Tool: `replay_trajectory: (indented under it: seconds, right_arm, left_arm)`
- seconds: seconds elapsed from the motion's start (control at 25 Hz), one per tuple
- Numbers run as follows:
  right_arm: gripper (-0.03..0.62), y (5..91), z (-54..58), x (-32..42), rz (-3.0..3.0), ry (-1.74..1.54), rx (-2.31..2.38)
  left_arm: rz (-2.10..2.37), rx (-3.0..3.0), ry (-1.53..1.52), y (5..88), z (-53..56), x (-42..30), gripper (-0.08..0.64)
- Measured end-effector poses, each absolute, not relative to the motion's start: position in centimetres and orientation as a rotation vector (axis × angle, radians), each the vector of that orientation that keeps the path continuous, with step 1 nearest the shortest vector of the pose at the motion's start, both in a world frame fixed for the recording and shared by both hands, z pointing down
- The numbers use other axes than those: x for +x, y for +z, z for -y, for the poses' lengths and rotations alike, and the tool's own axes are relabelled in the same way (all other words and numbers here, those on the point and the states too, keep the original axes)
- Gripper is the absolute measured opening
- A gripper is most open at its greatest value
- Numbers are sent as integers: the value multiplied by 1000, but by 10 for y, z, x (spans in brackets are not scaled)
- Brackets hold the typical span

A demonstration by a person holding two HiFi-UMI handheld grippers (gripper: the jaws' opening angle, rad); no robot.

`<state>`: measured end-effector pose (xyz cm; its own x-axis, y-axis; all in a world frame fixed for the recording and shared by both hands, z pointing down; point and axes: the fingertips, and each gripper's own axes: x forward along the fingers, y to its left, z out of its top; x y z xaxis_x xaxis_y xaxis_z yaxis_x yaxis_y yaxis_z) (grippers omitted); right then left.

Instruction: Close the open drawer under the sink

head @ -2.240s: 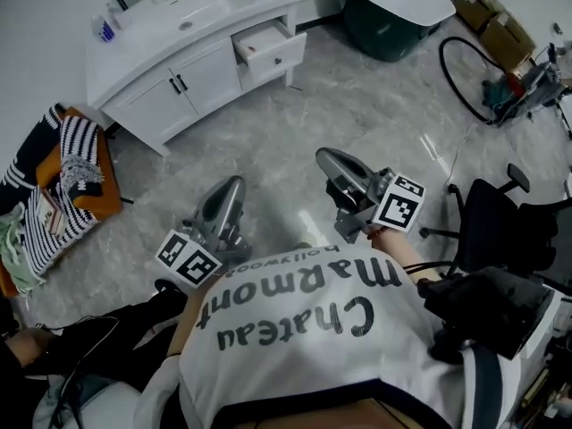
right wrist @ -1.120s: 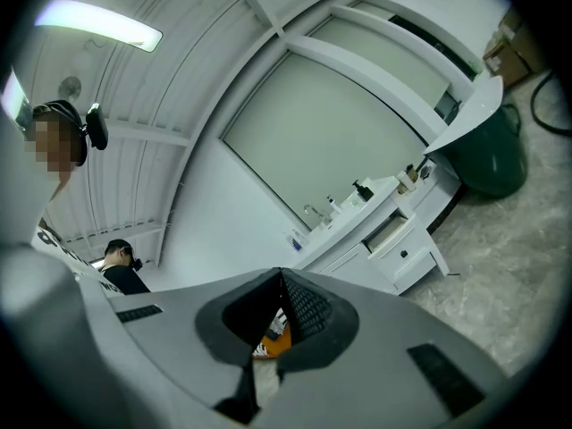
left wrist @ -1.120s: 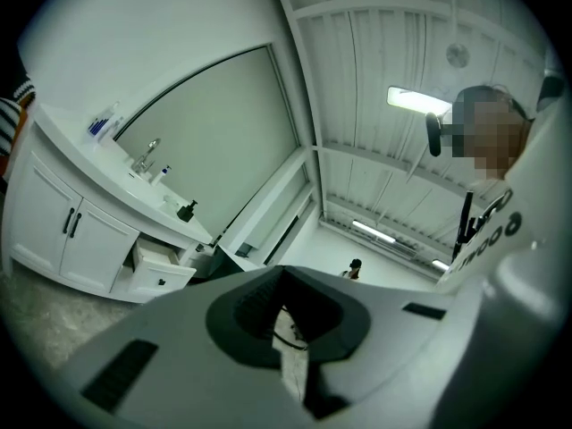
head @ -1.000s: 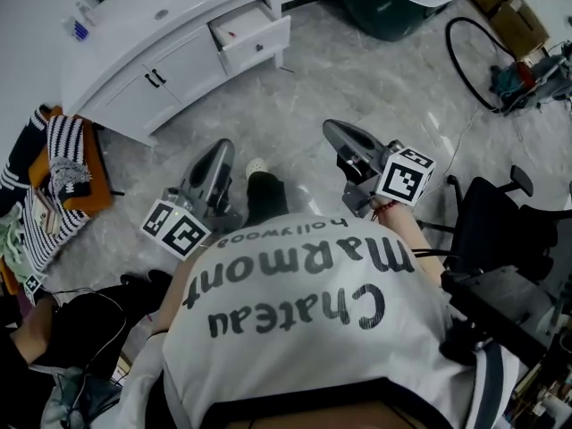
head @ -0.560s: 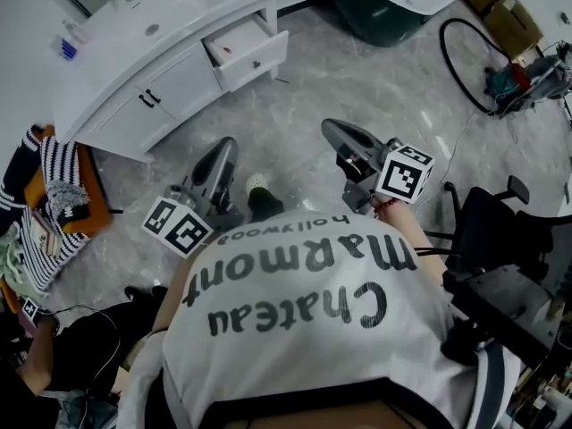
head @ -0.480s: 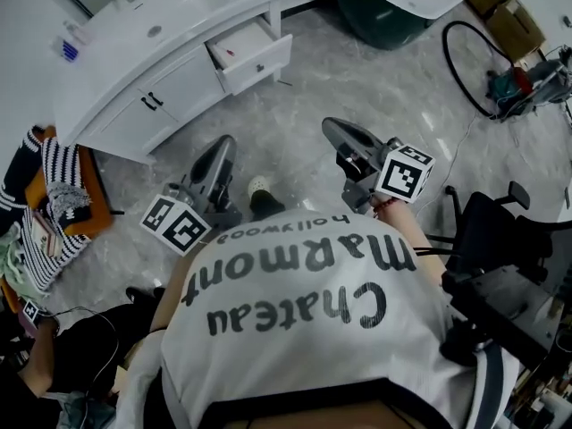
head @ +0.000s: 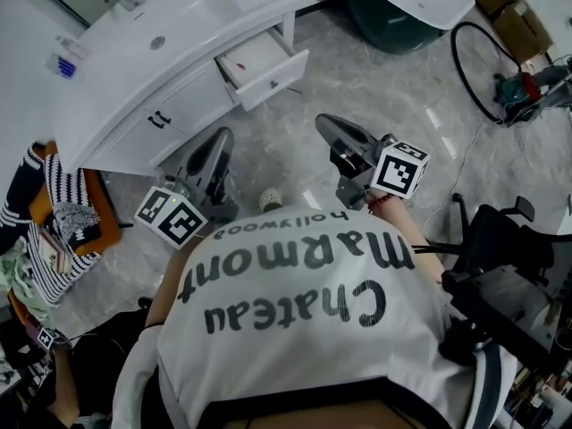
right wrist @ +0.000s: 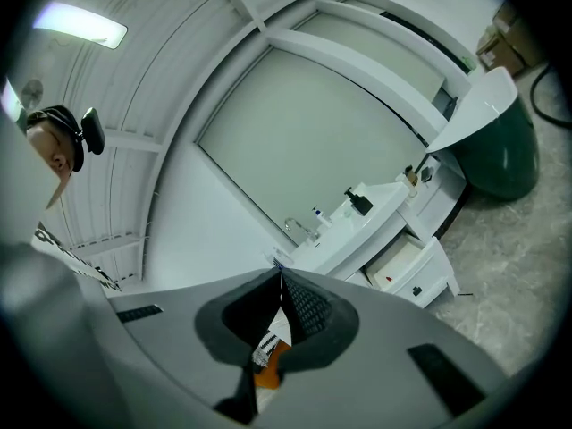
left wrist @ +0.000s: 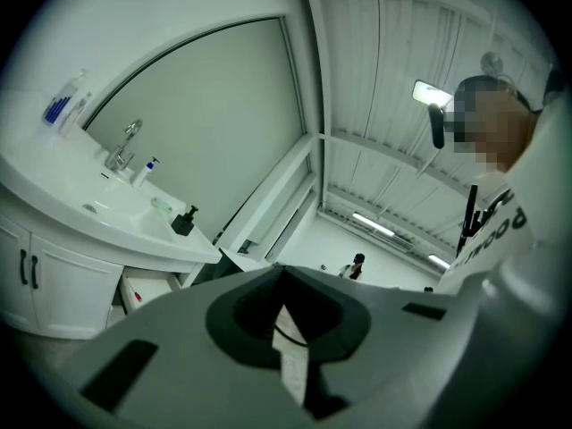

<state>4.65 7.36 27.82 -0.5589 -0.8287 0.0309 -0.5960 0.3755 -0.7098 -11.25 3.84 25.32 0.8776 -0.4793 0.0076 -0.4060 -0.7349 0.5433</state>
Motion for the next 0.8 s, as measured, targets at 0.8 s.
replay_trajectory:
  seconds: [0.8]
  right_arm:
    - [12,285,21,26,-2296,-991,-1261]
  left_arm:
    - [619,2516,-164,260,55,-128,9]
